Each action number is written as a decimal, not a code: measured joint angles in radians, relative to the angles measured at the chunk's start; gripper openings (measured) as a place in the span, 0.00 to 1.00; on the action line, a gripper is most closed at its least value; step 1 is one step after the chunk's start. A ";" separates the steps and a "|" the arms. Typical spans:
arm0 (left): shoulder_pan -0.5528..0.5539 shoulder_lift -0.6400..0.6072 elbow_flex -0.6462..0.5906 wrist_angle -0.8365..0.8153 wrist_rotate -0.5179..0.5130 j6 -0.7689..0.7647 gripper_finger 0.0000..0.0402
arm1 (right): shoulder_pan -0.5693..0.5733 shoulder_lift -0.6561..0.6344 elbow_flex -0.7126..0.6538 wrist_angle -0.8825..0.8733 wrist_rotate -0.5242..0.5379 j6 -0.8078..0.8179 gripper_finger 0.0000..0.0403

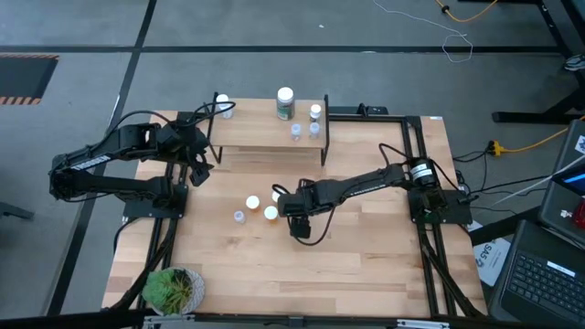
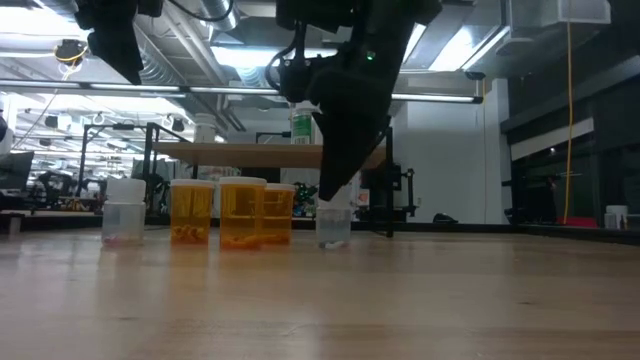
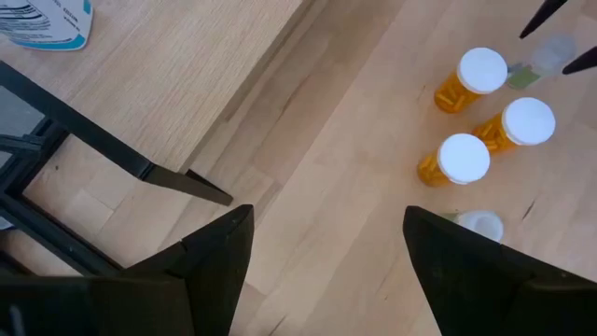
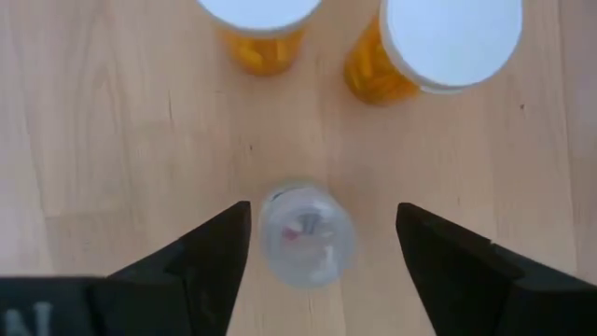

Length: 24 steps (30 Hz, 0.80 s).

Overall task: Pick and place medicine bottles onto shelf by color
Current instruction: Put the transparent pill bottle on the shelf

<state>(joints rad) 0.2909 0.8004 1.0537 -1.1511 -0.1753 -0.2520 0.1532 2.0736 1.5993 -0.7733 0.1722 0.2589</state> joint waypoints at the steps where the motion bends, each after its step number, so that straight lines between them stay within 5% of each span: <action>1: 0.000 0.000 0.000 0.000 0.000 0.000 0.68 | 0.000 0.000 0.000 0.000 -0.001 0.000 0.65; 10: 0.000 0.000 0.000 0.000 -0.047 0.000 0.68 | 0.000 0.000 0.017 -0.013 -0.034 -0.002 0.34; 16: 0.000 0.000 0.000 0.000 -0.048 0.000 0.68 | -0.014 0.000 0.170 -0.141 -0.028 -0.111 0.33; 24: 0.000 0.000 0.000 0.000 -0.049 0.000 0.68 | -0.073 0.000 0.493 -0.270 0.193 -0.376 0.33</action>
<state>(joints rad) 0.2909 0.8005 1.0535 -1.1507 -0.2241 -0.2516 0.0804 2.0735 2.0921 -1.0431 0.3652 -0.1174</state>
